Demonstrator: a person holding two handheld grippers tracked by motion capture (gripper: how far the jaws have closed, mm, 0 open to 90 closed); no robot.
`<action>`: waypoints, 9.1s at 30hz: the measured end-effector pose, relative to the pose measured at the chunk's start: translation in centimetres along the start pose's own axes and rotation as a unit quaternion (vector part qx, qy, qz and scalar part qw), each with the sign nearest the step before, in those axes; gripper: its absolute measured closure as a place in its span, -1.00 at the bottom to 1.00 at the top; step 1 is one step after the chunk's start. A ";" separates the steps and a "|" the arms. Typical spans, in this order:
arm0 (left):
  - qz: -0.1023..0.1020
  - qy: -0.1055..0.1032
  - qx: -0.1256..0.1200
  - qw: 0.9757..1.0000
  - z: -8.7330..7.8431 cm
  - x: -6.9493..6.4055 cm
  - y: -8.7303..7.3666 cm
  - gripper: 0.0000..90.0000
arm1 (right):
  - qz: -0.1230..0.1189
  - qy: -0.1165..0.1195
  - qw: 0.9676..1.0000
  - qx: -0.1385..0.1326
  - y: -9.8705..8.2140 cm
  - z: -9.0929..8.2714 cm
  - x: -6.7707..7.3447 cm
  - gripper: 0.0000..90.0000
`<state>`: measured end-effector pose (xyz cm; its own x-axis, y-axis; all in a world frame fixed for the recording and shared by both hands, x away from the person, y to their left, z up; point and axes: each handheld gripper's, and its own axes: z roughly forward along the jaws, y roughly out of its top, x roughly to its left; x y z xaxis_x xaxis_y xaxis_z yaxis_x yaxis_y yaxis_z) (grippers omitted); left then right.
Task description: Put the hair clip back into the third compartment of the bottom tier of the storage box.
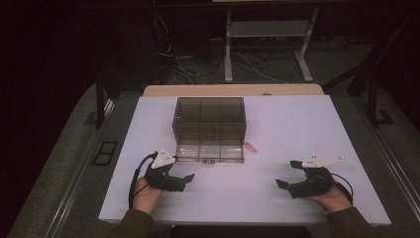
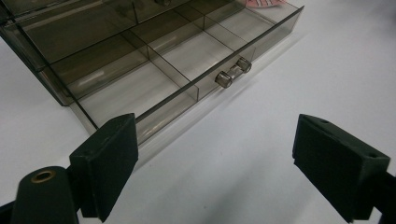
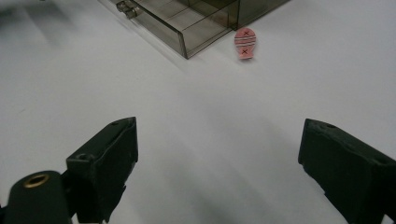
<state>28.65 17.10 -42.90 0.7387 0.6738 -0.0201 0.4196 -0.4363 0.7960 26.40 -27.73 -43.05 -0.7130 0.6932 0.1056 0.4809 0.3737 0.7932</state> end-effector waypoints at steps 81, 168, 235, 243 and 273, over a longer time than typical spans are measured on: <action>-0.019 0.007 -0.016 1.000 -0.6 -0.3 -0.3 -0.70 | 0.001 0.026 0.999 0.024 5.0 3.4 -2.4 -0.69; -0.018 0.005 -0.017 1.000 -0.5 -0.5 -0.4 -0.70 | -0.020 0.027 0.996 0.077 9.8 10.9 -4.8 0.08; -0.017 0.004 -0.016 1.000 -0.5 -0.5 -0.4 -0.70 | -0.034 0.018 0.994 0.105 8.6 13.1 -4.1 0.49; -0.017 0.005 -0.016 1.000 -0.6 -0.5 -0.4 -0.70 | -0.036 0.019 0.994 0.099 8.8 12.7 -4.3 0.49; -0.018 0.004 -0.017 1.000 -0.5 -0.6 -0.4 -0.70 | -0.038 0.037 0.995 0.080 9.7 10.2 -4.1 0.49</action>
<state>27.79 17.21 -42.87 0.7200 0.6926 -0.0440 0.4269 -0.3920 0.8149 39.21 -20.72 -41.88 -0.7831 0.6144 0.0968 0.4945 0.5206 0.6960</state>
